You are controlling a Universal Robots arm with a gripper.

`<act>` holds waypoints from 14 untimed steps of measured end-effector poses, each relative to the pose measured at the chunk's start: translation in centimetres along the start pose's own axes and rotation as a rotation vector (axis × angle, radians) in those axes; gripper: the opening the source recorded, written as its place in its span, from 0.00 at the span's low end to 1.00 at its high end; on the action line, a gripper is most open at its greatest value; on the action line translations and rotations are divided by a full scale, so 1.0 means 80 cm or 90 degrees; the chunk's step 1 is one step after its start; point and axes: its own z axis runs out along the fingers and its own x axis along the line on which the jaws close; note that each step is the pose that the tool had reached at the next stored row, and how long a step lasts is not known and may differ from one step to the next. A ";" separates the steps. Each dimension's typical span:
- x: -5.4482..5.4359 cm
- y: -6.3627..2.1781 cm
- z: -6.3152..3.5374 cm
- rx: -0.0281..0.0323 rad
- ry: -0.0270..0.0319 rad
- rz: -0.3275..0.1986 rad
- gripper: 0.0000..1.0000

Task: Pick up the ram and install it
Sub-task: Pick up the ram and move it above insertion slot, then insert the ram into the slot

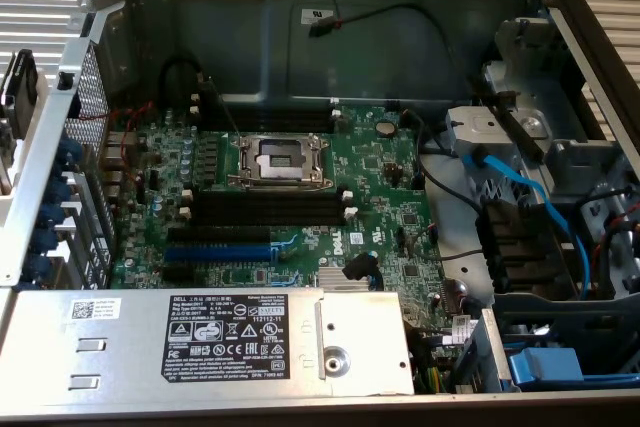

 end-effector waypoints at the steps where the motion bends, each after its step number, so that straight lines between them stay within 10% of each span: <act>1: 0.000 0.000 0.000 -0.0006 0.0001 0.000 0.12; 12: 0.000 0.000 -0.003 -0.0007 0.0011 0.000 0.12; 14: -0.002 0.000 -0.003 -0.0007 0.0074 -0.001 0.12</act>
